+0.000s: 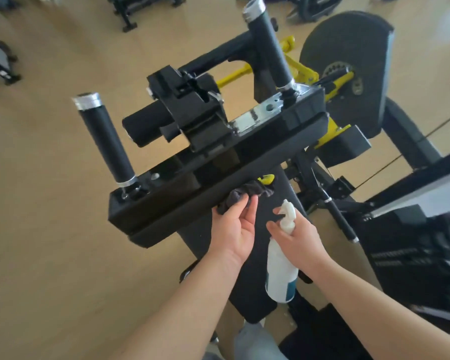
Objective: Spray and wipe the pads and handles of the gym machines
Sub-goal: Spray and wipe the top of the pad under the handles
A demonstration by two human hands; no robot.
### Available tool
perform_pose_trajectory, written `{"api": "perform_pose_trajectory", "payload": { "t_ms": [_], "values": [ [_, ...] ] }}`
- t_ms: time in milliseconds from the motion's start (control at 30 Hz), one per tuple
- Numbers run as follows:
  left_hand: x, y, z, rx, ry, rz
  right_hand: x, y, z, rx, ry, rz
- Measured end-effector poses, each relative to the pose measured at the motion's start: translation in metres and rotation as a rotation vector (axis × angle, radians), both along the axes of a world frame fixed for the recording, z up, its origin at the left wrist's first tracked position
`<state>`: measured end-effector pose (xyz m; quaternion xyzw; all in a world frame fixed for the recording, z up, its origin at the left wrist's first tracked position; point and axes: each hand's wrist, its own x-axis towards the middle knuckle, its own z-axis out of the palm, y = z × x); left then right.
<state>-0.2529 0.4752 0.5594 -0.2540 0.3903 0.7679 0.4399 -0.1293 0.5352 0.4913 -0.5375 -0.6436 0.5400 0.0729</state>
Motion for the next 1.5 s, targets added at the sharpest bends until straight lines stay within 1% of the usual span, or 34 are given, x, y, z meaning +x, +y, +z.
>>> {"api": "perform_pose_trajectory", "payload": {
  "t_ms": [300, 433, 533, 700, 767, 933, 1033, 1167, 1267, 1367, 1500],
  "values": [
    [0.033, 0.094, -0.008, 0.004, -0.03, -0.094, 0.048, 0.048, -0.004, -0.004, 0.037, -0.17],
    [0.049, 0.145, -0.019, 0.061, -0.004, -0.166, 0.066, 0.059, -0.011, -0.018, 0.02, -0.234],
    [0.06, 0.178, -0.024, 0.104, -0.029, -0.224, 0.075, 0.061, -0.015, -0.023, 0.017, -0.267],
    [0.062, 0.196, -0.028, 0.123, -0.023, -0.261, 0.082, 0.056, -0.013, -0.039, 0.015, -0.284],
    [0.061, 0.189, -0.027, 0.124, -0.021, -0.232, 0.081, 0.051, -0.01, -0.04, 0.016, -0.276],
    [0.049, 0.154, -0.028, 0.081, -0.007, -0.079, 0.076, 0.039, -0.002, -0.029, 0.023, -0.25],
    [0.031, 0.111, -0.025, 0.027, 0.067, -0.145, 0.07, 0.028, 0.003, -0.027, 0.023, -0.212],
    [0.017, 0.057, -0.018, 0.152, -0.074, -0.014, 0.047, 0.012, 0.009, -0.001, 0.009, -0.1],
    [0.009, 0.024, -0.011, 0.16, -0.099, 0.042, 0.024, -0.001, 0.016, 0.002, 0.019, -0.019],
    [-0.002, -0.01, -0.004, 0.116, -0.061, 0.057, 0.001, -0.018, 0.022, 0.004, 0.033, 0.048],
    [-0.029, -0.058, -0.017, 0.099, 0.013, 0.166, -0.023, -0.042, 0.026, -0.008, 0.059, 0.128]
  ]
}}
